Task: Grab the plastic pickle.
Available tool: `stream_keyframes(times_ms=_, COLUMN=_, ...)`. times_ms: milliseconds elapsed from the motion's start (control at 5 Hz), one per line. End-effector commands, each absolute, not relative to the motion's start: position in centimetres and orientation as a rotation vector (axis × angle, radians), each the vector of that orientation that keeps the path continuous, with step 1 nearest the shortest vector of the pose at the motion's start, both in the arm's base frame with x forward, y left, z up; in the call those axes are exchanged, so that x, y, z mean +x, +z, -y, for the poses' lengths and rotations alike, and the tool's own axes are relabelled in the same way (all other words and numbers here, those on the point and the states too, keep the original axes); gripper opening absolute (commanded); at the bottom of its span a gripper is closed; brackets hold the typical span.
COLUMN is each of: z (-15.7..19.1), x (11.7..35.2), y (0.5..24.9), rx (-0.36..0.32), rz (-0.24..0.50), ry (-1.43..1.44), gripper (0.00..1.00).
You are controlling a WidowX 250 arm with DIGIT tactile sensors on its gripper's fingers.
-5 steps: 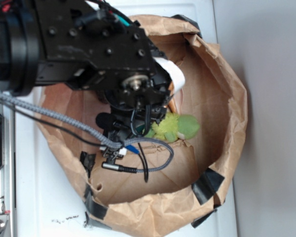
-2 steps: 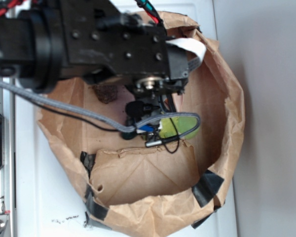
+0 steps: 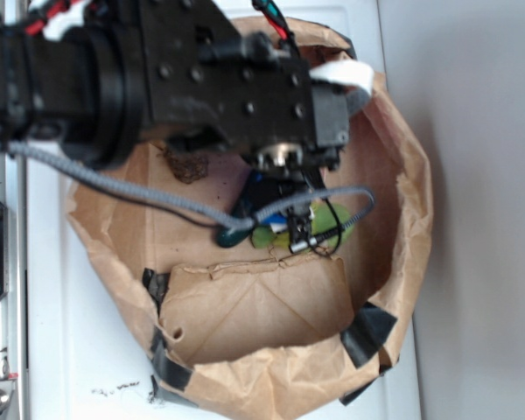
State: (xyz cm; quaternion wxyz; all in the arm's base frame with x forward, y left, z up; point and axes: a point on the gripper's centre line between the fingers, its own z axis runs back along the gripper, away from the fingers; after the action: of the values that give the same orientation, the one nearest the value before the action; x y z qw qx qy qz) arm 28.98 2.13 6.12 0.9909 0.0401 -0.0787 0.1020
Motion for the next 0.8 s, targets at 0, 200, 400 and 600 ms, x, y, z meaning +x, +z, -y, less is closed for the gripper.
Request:
stream_keyframes(times_ms=0, z=-0.2, x=28.3, y=5.0, rx=0.093, rz=0.206, ry=0.129, gripper=1.0)
stream_keyframes(times_ms=200, z=1.2, x=27.2, y=3.5, rx=0.132, rz=0.234, ry=0.069, gripper=1.0)
stream_keyframes(times_ms=400, z=1.8, x=26.9, y=2.6, rx=0.155, rz=0.225, ry=0.059, gripper=1.0)
stream_keyframes(times_ms=600, z=2.1, x=27.2, y=1.4, rx=0.186, rz=0.206, ry=0.052, gripper=1.0)
